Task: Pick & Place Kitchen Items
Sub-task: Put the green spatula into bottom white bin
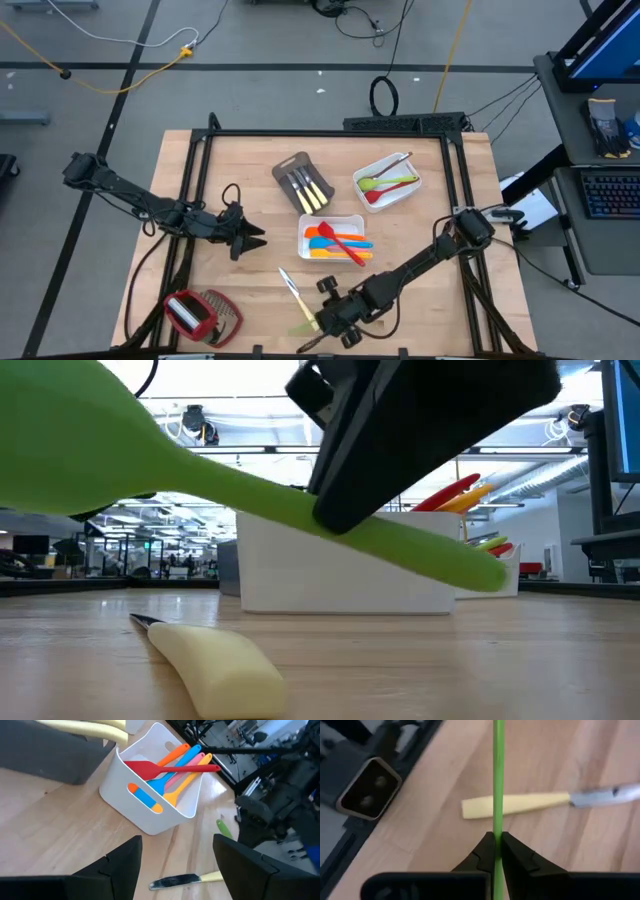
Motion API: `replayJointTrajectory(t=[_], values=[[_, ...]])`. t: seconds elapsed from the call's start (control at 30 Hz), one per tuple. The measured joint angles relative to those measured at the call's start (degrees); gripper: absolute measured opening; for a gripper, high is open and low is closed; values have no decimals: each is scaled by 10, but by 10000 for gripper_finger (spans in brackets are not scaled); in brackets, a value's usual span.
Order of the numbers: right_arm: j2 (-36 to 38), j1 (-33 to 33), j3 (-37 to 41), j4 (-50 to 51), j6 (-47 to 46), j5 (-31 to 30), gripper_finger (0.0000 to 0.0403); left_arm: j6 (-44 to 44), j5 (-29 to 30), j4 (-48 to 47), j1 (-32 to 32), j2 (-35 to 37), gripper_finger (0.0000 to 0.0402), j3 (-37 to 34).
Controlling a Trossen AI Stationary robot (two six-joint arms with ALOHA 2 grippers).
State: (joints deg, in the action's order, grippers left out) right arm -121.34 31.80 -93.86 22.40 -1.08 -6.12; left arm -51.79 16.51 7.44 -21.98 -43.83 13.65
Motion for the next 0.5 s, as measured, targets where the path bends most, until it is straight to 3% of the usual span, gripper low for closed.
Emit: replayJointTrajectory(t=[0.2,0.5], values=[[19,-5,-1,19,-133,-41,10,48,-9,-5,0,0,250,0],[60,-23,0,46,-348,-62,10,120,-123,-5,0,0,250,0]])
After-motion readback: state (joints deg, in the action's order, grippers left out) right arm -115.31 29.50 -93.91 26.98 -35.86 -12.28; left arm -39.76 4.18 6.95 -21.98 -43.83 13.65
